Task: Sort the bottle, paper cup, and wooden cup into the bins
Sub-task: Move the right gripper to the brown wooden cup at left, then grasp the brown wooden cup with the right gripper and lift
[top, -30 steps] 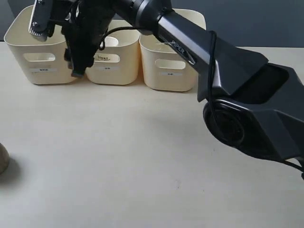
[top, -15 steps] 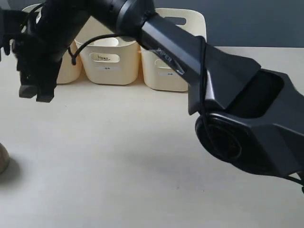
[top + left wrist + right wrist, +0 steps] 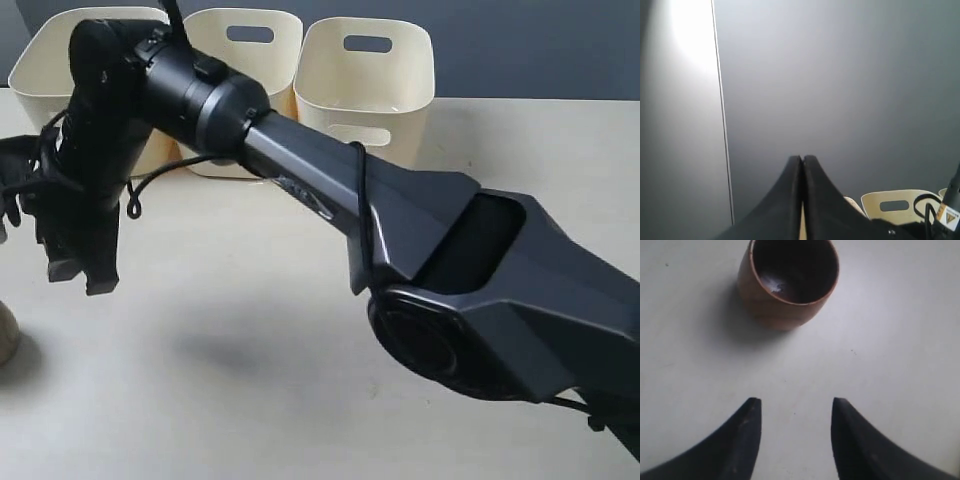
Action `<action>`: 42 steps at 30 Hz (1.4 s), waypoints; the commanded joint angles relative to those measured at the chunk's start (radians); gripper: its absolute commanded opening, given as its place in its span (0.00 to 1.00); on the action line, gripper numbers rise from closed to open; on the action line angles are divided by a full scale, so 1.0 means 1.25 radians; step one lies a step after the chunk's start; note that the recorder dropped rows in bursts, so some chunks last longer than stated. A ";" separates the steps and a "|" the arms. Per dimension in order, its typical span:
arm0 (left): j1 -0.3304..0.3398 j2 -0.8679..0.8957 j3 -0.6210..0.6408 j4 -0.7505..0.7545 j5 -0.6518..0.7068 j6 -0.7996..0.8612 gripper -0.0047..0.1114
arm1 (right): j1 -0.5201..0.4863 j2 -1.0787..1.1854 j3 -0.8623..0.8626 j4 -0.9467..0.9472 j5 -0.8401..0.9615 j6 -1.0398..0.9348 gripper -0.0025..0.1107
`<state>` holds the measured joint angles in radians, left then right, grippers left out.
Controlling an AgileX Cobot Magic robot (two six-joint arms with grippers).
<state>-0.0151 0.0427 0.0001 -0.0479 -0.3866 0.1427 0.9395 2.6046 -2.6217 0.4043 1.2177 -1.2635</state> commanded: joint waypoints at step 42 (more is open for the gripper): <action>-0.005 -0.006 0.000 0.001 -0.313 -0.045 0.04 | 0.143 0.061 0.007 -0.200 -0.281 -0.288 0.59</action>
<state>-0.0151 0.0404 0.0001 -0.0479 -0.7732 0.0878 1.1184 2.6864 -2.6140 0.1446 0.9171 -1.6214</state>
